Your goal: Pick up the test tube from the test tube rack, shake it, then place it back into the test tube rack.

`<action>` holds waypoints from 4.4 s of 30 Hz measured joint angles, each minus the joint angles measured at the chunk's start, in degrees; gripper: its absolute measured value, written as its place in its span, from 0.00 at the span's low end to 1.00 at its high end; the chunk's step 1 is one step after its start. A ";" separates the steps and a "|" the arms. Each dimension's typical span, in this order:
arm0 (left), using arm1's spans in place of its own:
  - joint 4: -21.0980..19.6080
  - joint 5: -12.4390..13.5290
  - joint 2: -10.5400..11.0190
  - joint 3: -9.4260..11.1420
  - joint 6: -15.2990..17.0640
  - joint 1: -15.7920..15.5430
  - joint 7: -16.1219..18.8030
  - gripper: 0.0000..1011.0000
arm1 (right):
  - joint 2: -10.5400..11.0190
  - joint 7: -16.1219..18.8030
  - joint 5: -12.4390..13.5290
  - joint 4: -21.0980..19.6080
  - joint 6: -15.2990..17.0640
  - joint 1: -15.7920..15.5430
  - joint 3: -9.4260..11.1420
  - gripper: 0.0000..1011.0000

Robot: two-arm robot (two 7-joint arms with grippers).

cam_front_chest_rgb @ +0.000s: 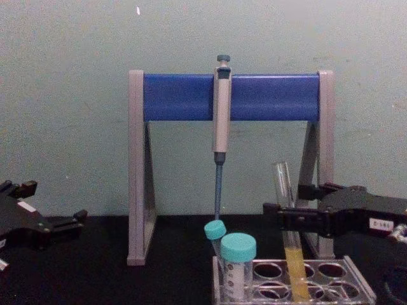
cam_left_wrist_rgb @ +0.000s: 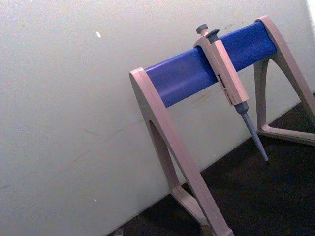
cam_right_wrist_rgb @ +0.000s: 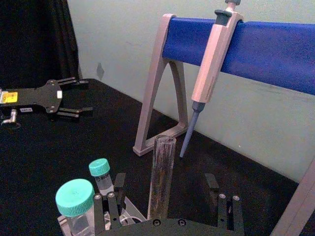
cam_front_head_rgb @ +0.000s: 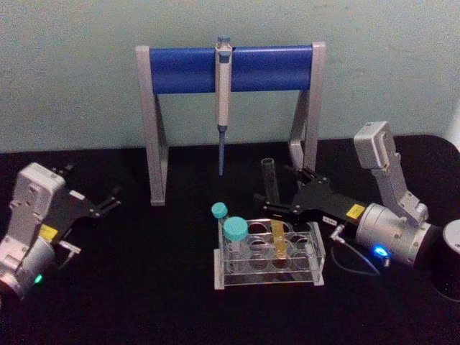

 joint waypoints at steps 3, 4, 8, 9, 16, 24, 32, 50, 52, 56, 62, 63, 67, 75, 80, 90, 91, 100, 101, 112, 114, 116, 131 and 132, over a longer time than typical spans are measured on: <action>0.00 0.00 0.00 0.00 0.00 0.00 0.00 0.99 | -0.17 0.10 -0.13 0.35 0.37 0.34 -0.18 0.99; 0.00 0.00 0.00 0.00 0.00 0.00 0.00 0.99 | -0.18 0.11 -0.16 0.39 0.42 0.37 -0.20 0.99; 0.00 0.00 0.00 0.00 0.00 0.00 0.00 0.99 | -0.23 0.13 -0.31 0.53 0.50 0.49 -0.30 0.99; 0.00 0.00 0.00 0.00 0.00 0.00 0.00 0.99 | -0.24 0.09 -0.42 0.54 0.50 0.49 -0.32 0.99; 0.00 0.00 0.00 0.00 0.00 0.00 0.00 0.99 | -0.22 -0.17 -0.76 0.53 0.29 0.43 -0.30 0.99; 0.00 0.00 0.00 0.00 0.00 0.00 0.00 0.99 | -0.20 -0.22 -0.76 0.52 0.25 0.42 -0.30 0.99; 0.00 0.00 0.00 0.00 0.00 0.00 0.00 0.99 | -0.20 -0.23 -0.76 0.52 0.23 0.42 -0.30 0.95; 0.00 0.00 0.00 0.00 0.00 0.00 0.00 0.99 | -0.20 -0.23 -0.69 0.52 0.23 0.42 -0.30 0.46; 0.00 0.00 0.00 0.00 0.00 0.00 0.00 0.99 | -0.20 -0.23 -0.68 0.52 0.23 0.42 -0.30 0.36; 0.00 0.00 0.00 0.00 0.00 0.00 0.00 0.99 | -0.21 -0.22 -0.62 0.50 0.22 0.42 -0.30 0.25; 0.00 0.00 0.00 0.00 0.00 0.00 0.00 0.99 | -0.21 -0.22 -0.59 0.50 0.23 0.42 -0.30 0.23; 0.00 0.00 0.00 0.00 0.00 0.00 0.00 0.99 | -0.20 -0.22 -0.59 0.50 0.23 0.42 -0.30 0.23; 0.00 0.00 0.00 0.00 0.00 0.00 0.00 0.99 | -0.20 -0.22 -0.58 0.50 0.23 0.42 -0.30 0.23; 0.00 0.00 0.00 0.00 0.00 0.00 0.00 0.99 | -0.20 -0.23 -0.58 0.52 0.23 0.42 -0.30 0.23; 0.00 0.00 0.00 0.00 0.00 0.00 0.00 0.99 | 0.00 0.87 0.51 -0.01 -0.96 -0.10 0.33 0.23; 0.00 0.01 0.00 0.00 0.00 0.00 0.00 0.99 | 1.02 1.55 3.28 -3.23 -2.18 -1.63 1.94 0.23; 0.00 0.00 0.00 0.00 0.00 0.00 0.00 0.99 | 1.23 1.46 3.61 -3.89 -2.42 -1.89 2.24 0.23; 0.00 0.01 0.00 0.00 0.00 0.00 0.00 0.99 | 2.40 -0.70 4.82 -8.49 -5.83 -3.63 5.37 0.23; 0.00 0.00 0.00 0.00 0.00 0.00 0.00 0.99 | 2.42 -1.09 4.77 -8.75 -6.11 -3.76 5.68 0.23; 0.00 0.00 0.00 0.00 0.00 0.00 0.00 0.99 | 0.87 -6.59 0.00 -8.76 -7.67 -4.34 7.52 0.23; 0.00 0.00 0.00 0.00 0.00 0.00 0.00 0.99 | 0.59 -6.66 -0.37 -8.56 -7.76 -4.30 7.64 0.23; 0.00 0.00 0.00 0.00 0.00 0.00 0.00 0.99 | 0.20 -6.60 -0.75 -8.25 -7.95 -4.19 7.82 0.23; 0.00 0.00 0.00 0.00 0.00 0.00 0.00 0.99 | -0.30 1.19 1.42 -7.35 -9.59 -3.22 6.59 0.23; 0.00 0.00 0.00 0.00 0.00 0.00 0.00 0.99 | 0.19 2.54 2.63 -7.74 -9.59 -3.31 6.59 0.23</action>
